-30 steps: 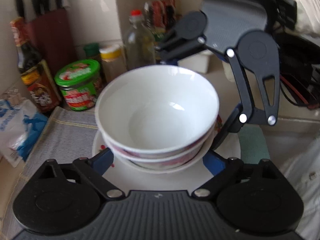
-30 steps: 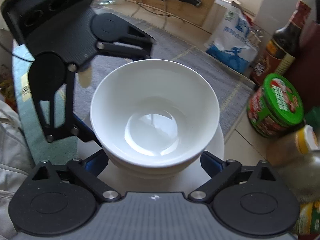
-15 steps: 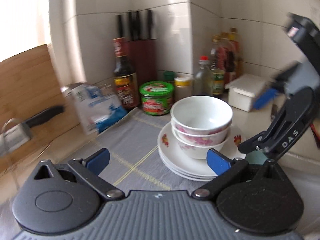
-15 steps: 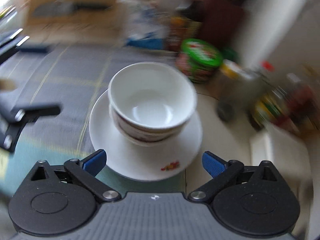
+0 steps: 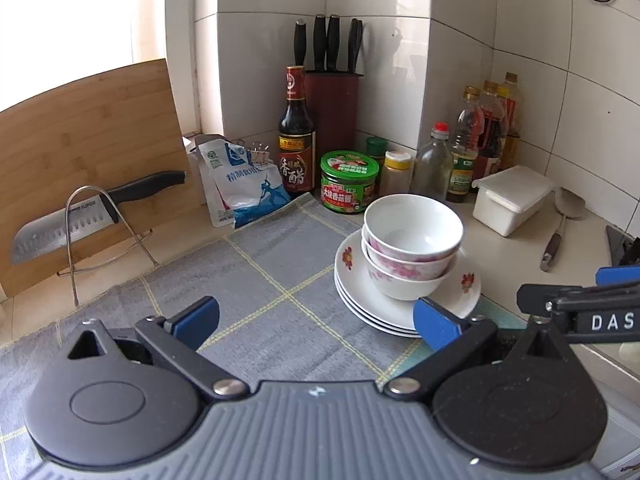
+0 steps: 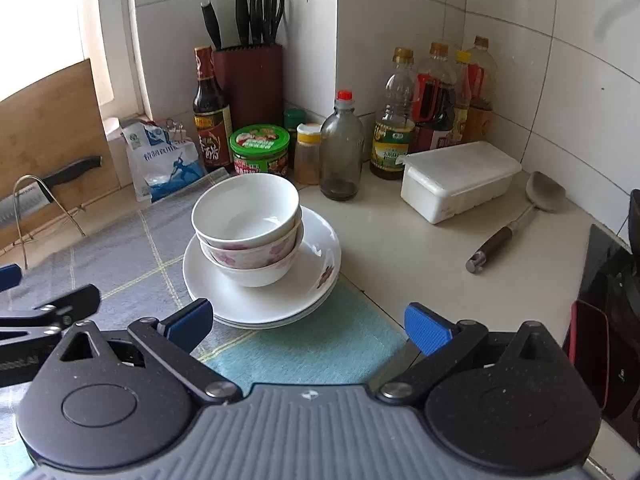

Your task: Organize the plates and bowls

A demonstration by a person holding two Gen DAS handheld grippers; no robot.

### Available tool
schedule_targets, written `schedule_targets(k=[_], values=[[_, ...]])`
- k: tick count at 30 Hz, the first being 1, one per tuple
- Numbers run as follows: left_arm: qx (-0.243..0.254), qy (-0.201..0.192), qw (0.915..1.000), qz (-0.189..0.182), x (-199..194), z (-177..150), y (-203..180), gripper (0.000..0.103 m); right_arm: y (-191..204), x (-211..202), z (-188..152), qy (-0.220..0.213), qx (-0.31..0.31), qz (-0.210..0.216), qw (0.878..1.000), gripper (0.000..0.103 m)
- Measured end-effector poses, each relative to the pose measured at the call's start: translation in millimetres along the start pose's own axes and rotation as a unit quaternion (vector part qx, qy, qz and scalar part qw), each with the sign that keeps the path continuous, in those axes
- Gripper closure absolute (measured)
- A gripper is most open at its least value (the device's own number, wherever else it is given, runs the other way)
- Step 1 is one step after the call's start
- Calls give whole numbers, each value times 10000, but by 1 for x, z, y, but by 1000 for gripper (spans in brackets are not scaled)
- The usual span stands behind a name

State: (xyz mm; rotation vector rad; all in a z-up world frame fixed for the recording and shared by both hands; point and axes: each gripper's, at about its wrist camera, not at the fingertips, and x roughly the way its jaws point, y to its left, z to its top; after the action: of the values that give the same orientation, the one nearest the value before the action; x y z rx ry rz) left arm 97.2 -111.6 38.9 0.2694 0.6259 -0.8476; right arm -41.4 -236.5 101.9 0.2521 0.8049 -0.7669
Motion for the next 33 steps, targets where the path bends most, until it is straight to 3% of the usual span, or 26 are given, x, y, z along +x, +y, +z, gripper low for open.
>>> schedule_targets(k=[33], values=[[-53,-149,9998,131,-13,6,-1,1,7,-14,0,-185,-57,63,9998,0]])
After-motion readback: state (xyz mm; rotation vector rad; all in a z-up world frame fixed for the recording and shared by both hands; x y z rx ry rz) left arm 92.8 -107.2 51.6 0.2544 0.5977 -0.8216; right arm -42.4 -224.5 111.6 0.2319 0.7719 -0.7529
